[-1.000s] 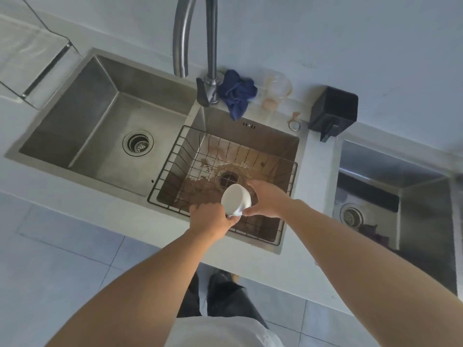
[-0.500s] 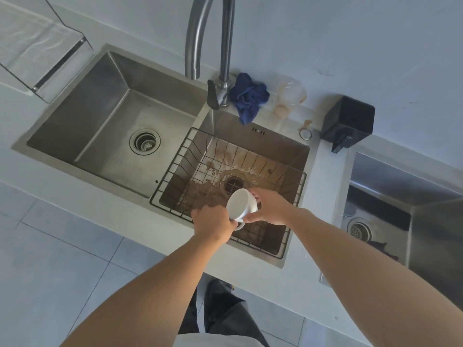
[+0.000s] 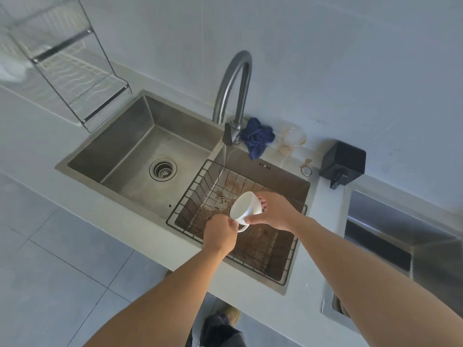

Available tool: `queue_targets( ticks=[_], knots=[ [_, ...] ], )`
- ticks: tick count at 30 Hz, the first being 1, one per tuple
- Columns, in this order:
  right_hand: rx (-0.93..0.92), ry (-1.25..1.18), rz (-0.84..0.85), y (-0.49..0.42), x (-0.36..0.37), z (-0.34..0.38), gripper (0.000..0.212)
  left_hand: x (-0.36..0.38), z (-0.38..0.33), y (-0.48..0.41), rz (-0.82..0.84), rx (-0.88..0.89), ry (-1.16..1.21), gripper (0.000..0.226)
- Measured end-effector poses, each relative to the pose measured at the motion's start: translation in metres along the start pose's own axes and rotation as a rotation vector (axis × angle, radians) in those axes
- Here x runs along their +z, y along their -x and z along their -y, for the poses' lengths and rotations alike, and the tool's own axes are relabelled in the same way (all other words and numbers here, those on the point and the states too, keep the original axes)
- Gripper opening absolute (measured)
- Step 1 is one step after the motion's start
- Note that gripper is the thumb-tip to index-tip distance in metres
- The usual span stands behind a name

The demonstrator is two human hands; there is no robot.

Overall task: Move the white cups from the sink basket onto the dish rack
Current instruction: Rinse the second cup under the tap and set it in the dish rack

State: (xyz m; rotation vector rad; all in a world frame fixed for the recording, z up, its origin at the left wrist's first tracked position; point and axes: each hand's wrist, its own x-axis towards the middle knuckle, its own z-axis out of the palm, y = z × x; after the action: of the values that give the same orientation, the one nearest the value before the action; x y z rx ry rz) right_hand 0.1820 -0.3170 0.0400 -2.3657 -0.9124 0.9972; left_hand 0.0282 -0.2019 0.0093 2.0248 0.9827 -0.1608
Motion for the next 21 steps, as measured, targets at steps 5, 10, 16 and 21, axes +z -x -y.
queue_targets(
  ticks=[5, 10, 16, 21],
  knots=[
    [-0.077, 0.007, -0.005, -0.013, -0.003, 0.065, 0.071, -0.055, 0.011, 0.002, -0.111, 0.0, 0.05, 0.029],
    [-0.136, 0.032, 0.004, -0.039, 0.014, 0.15, 0.064, -0.13, 0.045, -0.007, -0.192, -0.02, 0.082, 0.028],
    [-0.163, 0.126, 0.001, -0.085, 0.062, 0.269, 0.064, -0.233, 0.116, -0.023, -0.265, -0.041, 0.103, 0.027],
    [-0.152, 0.167, -0.001, -0.129, 0.11, 0.367, 0.062, -0.322, 0.185, -0.045, -0.29, -0.028, 0.076, 0.029]
  ],
)
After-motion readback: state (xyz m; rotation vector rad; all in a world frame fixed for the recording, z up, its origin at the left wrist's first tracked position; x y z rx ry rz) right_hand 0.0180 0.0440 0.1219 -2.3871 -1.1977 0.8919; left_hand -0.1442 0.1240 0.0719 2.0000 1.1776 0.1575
